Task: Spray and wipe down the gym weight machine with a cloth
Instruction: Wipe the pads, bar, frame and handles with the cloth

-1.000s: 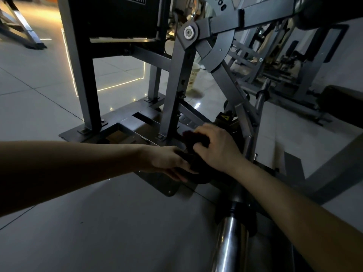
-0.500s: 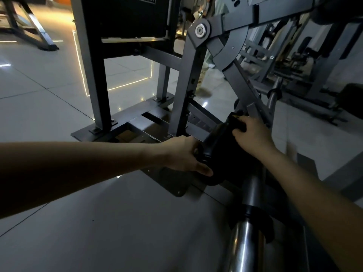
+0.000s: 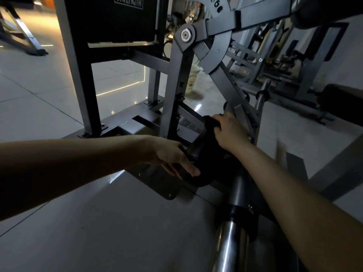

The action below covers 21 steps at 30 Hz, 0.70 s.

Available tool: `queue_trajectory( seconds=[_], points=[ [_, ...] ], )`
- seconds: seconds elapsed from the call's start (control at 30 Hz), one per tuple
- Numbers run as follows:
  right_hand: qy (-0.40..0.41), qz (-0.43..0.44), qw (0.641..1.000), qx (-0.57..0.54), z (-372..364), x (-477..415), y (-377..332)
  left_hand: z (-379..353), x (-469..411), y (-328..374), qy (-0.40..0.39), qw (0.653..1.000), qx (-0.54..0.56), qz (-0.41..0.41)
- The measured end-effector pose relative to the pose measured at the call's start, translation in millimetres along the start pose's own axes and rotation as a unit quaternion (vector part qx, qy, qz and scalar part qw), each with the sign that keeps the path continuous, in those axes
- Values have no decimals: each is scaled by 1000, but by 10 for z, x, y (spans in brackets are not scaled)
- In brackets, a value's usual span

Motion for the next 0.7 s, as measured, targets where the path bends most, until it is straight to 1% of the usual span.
queue_trajectory(
  seconds=[0.1,0.17,0.23,0.3,0.33,0.4,0.47,0.53,0.63,0.7],
  points=[
    [8,-48,999,-9,-5,-81,68,24,37,140,35,996,-87,6],
    [-8,-50,999,-19,31,-32,41,40,45,200,46,993,-111,6],
    [-29,-25,999,-19,101,87,-28,65,38,212,41,993,-114,5],
    [-40,17,998,-54,161,284,-166,80,9,148,24,994,-107,1],
    [-49,34,994,-89,179,412,-267,75,-11,73,12,996,-85,3],
    [-74,81,983,-150,215,673,-476,25,-77,-110,-31,999,28,-10],
    [-97,115,976,-160,211,821,-578,-60,-132,-247,-61,986,148,-56],
    [-98,123,976,-152,192,825,-524,-106,-120,-257,-58,979,176,-82],
    [-69,101,985,-125,157,639,-327,-67,-48,-133,-43,988,129,-70],
    [-41,57,994,-87,136,454,-160,11,7,19,3,998,54,-39]
  ],
)
Point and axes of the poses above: each hand's wrist, its own x-axis away from the middle knuckle, its own z-axis out of the back of the hand, y = z × x, the point moved 1 cm from there along -x, towards the middle knuckle, and after that the axes turned 6 degrees about -x, right-handed, at the moved point
